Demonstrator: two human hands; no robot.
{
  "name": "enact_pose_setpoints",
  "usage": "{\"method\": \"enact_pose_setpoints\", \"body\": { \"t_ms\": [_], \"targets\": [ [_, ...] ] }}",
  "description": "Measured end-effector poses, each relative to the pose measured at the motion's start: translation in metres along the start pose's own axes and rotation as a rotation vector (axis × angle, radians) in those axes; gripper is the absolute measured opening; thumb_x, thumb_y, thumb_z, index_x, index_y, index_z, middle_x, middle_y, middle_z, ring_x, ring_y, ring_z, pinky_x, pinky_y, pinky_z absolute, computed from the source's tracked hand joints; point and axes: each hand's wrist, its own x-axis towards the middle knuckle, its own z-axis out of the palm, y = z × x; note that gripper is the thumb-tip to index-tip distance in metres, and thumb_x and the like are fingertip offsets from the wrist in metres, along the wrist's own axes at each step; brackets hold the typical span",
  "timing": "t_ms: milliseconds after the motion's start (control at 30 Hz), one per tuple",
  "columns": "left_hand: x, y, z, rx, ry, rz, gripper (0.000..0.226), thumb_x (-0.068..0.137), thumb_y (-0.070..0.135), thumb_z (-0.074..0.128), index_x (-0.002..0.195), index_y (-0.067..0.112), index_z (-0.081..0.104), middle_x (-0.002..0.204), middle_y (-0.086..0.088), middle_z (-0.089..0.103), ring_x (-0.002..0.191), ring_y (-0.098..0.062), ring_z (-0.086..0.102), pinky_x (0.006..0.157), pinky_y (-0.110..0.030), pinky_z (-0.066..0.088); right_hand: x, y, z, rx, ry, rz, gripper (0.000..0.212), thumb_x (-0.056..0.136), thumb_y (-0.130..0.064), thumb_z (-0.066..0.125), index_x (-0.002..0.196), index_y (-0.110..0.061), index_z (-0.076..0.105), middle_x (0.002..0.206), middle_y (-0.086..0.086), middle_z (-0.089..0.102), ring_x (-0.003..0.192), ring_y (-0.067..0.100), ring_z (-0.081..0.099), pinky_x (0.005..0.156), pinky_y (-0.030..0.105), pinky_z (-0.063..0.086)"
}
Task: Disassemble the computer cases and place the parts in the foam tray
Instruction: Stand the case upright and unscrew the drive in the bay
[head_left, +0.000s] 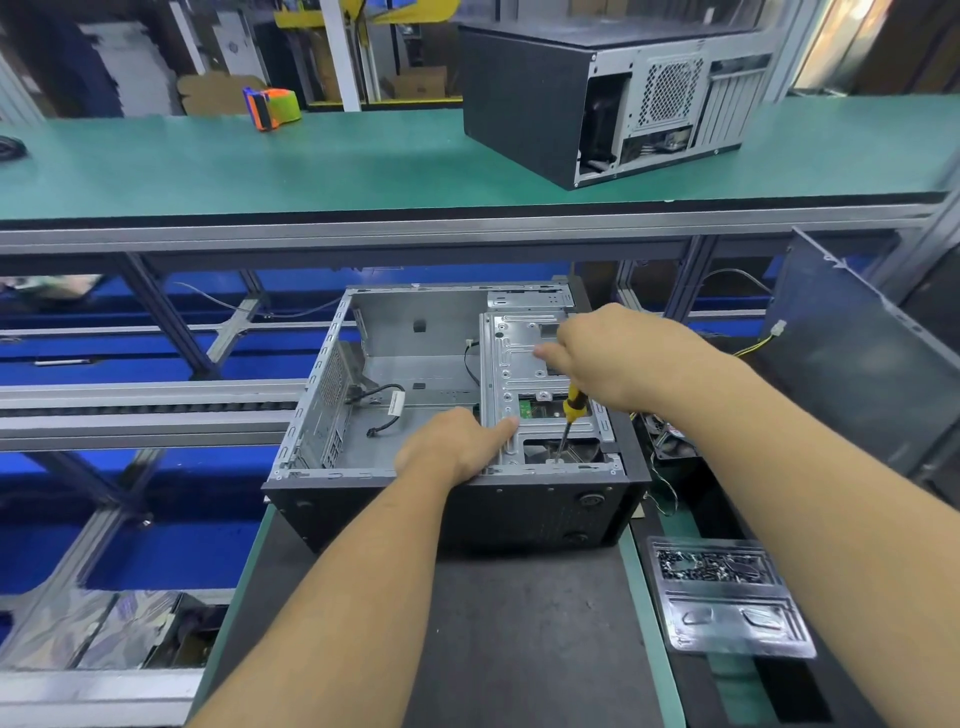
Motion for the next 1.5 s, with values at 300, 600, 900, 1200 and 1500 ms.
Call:
{"method": "enact_pose_setpoints", "body": {
  "t_ms": [300, 600, 900, 1200, 1500],
  "targets": [
    [-0.001, 0.000, -0.001, 0.002, -0.002, 0.001, 0.064, 0.086, 0.084, 0.039, 0.095, 0.023, 0.054, 0.101, 0.001, 0.060, 0.091, -0.024, 0.059, 0.068, -0.035, 0.039, -0.005, 0.005, -0.009, 0.138, -0.089, -0.223, 0.023, 0.095, -0.008, 0.056, 0.104, -0.028, 0.049, 0.093, -0.008, 0.044, 0.079, 0.011, 0.049, 0.073, 0.037, 0.045],
    [-0.001, 0.001, -0.001, -0.013, -0.018, -0.003, 0.066, 0.083, 0.087, 0.039, 0.090, 0.024, 0.054, 0.094, 0.003, 0.061, 0.083, -0.019, 0.059, 0.058, -0.031, 0.035, -0.002, 0.001, 0.002, 0.034, -0.021, -0.017, 0.041, 0.100, -0.059, 0.039, 0.093, -0.019, 0.049, 0.091, 0.003, 0.047, 0.079, 0.024, 0.053, 0.071, 0.037, 0.043],
    [-0.009, 0.008, -0.005, 0.206, 0.230, 0.142, 0.073, 0.074, 0.089, 0.053, 0.106, 0.024, 0.037, 0.087, 0.005, 0.052, 0.082, -0.027, 0.058, 0.063, -0.036, 0.040, -0.003, 0.005, -0.007, 0.082, -0.081, -0.184, 0.015, 0.099, -0.015, 0.051, 0.111, -0.023, 0.050, 0.101, 0.000, 0.052, 0.088, 0.021, 0.052, 0.078, 0.040, 0.048],
    [0.000, 0.066, -0.022, 0.480, -0.026, 0.332, 0.072, 0.072, 0.073, 0.075, 0.114, 0.017, 0.059, 0.089, 0.003, 0.061, 0.083, -0.024, 0.060, 0.063, -0.035, 0.041, 0.001, 0.001, -0.007, -0.081, -0.099, -0.054, 0.028, 0.105, -0.040, 0.041, 0.094, -0.015, 0.050, 0.093, 0.004, 0.057, 0.076, 0.025, 0.058, 0.070, 0.035, 0.049],
    [0.009, 0.077, -0.018, 0.476, -0.098, 0.230, 0.090, 0.072, 0.070, 0.079, 0.142, 0.022, 0.047, 0.130, 0.004, 0.062, 0.121, -0.025, 0.060, 0.079, -0.036, 0.041, -0.001, 0.004, -0.009, 0.155, -0.194, -0.253, 0.022, 0.091, -0.014, 0.058, 0.108, -0.024, 0.050, 0.087, -0.008, 0.048, 0.085, 0.019, 0.051, 0.064, 0.031, 0.040]
  ]
}}
